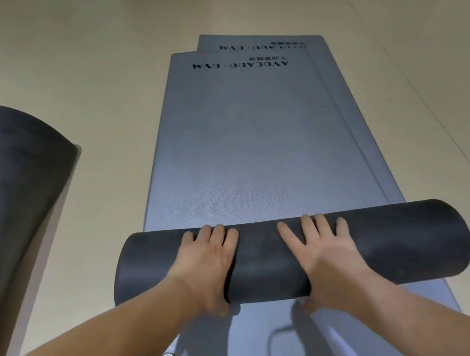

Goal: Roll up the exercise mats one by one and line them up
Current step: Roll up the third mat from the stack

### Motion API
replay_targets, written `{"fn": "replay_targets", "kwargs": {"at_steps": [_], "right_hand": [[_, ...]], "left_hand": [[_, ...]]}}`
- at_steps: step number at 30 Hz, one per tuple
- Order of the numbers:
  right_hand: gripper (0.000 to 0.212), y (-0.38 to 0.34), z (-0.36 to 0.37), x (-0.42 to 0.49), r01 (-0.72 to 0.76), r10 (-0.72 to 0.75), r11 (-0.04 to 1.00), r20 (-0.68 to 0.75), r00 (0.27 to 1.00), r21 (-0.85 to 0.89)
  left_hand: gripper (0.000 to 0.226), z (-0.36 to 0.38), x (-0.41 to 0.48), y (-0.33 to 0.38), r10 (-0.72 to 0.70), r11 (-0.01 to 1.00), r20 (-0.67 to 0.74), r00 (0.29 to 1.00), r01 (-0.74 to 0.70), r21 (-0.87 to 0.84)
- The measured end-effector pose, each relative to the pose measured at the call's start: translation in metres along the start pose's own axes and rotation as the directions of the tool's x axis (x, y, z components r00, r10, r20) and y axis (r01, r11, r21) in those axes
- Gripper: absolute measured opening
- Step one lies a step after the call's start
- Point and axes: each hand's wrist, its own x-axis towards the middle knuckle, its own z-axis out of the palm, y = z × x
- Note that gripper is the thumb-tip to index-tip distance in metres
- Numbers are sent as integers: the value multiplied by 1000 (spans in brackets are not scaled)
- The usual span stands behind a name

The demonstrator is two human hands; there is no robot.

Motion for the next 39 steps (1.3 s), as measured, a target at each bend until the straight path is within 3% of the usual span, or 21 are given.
{"fn": "replay_targets", "kwargs": {"at_steps": [5,10,12,14,16,18,21,22,24,26,27,30,31,33,36,39], "right_hand": [[112,19,-5,12,72,-68,996,-80,994,51],[94,28,-31,-18,179,-202,965,109,973,190],[91,33,-36,-31,180,-273,928,266,924,327],[87,32,-32,-33,110,-348,878,462,816,467],[83,27,-20,-22,87,-421,849,566,709,522],[84,25,-12,-9,81,-438,837,575,691,541],[95,33,-15,8,67,-379,845,507,774,530],[101,37,-18,12,43,-333,853,480,812,520],[115,42,-27,17,24,-270,863,420,867,505],[119,42,-32,21,36,-254,865,375,892,501],[119,42,-34,22,40,-249,867,361,899,497],[118,42,-41,20,20,-197,868,307,931,496],[117,41,-45,16,16,-163,878,267,950,478],[105,35,-54,3,22,-90,920,156,984,390],[67,19,-65,-26,40,-49,957,21,999,286],[62,1,-71,-51,65,-87,964,76,993,256]], "left_hand": [[108,-22,4,-3,-4,1000,112,994,6,-20],[80,-47,-19,2,101,985,323,941,-49,-165],[76,-49,-29,3,183,944,474,861,-19,-330],[80,-47,-38,2,271,877,611,744,71,-476],[82,-43,-46,1,313,841,654,688,119,-528],[92,-43,-50,-3,300,817,628,718,146,-558],[113,-59,-53,-15,136,904,476,869,88,-418],[108,-66,-57,-16,78,952,379,922,44,-302],[73,-76,-70,-6,64,992,188,980,-43,-117],[45,-72,-85,18,110,994,119,987,-106,-38],[51,-66,-92,31,109,994,150,983,-107,-22],[122,-36,-105,58,16,999,338,941,-30,36],[132,-24,-105,61,-21,998,345,938,-3,69],[135,-8,-98,60,-44,995,294,955,15,99],[135,-5,-74,42,-48,994,182,982,28,107],[131,-16,-49,20,-21,1000,131,991,20,12]]}}
